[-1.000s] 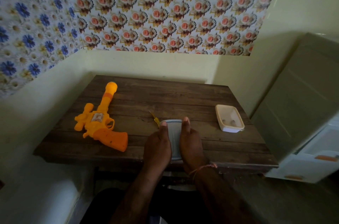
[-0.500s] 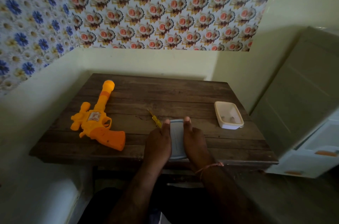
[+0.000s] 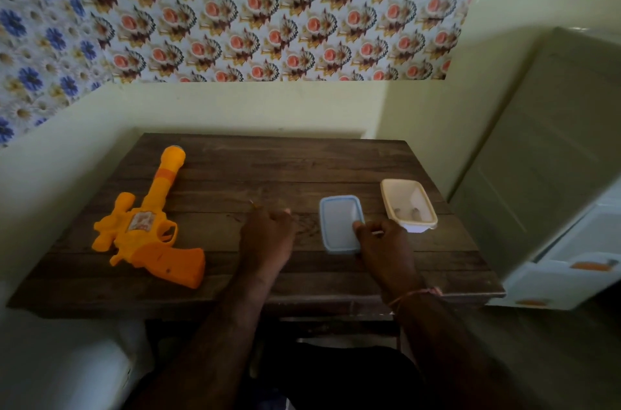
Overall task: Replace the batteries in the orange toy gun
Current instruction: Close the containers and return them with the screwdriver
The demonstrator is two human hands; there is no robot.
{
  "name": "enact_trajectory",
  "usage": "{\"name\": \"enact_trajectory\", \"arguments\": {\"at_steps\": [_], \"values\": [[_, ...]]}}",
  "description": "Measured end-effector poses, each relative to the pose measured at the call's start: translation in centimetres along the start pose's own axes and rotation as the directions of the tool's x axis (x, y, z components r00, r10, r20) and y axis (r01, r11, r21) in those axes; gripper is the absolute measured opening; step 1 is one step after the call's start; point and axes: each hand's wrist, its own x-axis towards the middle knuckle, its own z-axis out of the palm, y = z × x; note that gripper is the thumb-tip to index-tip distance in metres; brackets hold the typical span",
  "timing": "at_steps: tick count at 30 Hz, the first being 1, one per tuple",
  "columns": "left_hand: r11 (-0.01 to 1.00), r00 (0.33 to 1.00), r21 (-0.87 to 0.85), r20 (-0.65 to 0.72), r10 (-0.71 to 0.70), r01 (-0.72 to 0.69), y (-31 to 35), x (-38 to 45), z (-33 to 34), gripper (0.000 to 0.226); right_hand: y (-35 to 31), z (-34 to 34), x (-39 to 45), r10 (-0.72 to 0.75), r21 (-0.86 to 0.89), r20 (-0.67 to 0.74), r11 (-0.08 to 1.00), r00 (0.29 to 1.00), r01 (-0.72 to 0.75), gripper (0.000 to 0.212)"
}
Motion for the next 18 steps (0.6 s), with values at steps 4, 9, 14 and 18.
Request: {"name": "enact_trajectory", "arguments": {"at_steps": [4,9,14,18], "values": [[0.959,0.996,0.268,0.0,0.091,-0.087,0.1,2.4,0.8,0.047,-0.4,-1.0,2.7,0.009,-0.017,-0.065,1.0,0.998,-0.01,0.021],[0.925,0.998,0.38,0.069,-0.006,-0.021,0.8,4.6,1.7,0.057,-0.8,-0.9,4.8,-0.019,-0.039,-0.085,0.999,0.996,0.016,0.021],[0.889,0.999,0.456,0.046,0.007,-0.027,0.5,6.1,2.3,0.051,-0.4,0.2,6.0,-0.007,-0.079,-0.002,0.997,1.0,0.006,0.017],[0.974,0.983,0.179,-0.093,0.159,-0.141,1.0,6.1,2.8,0.035,-0.2,1.5,6.5,0.04,-0.003,0.081,0.999,0.996,-0.04,0.021]]}}
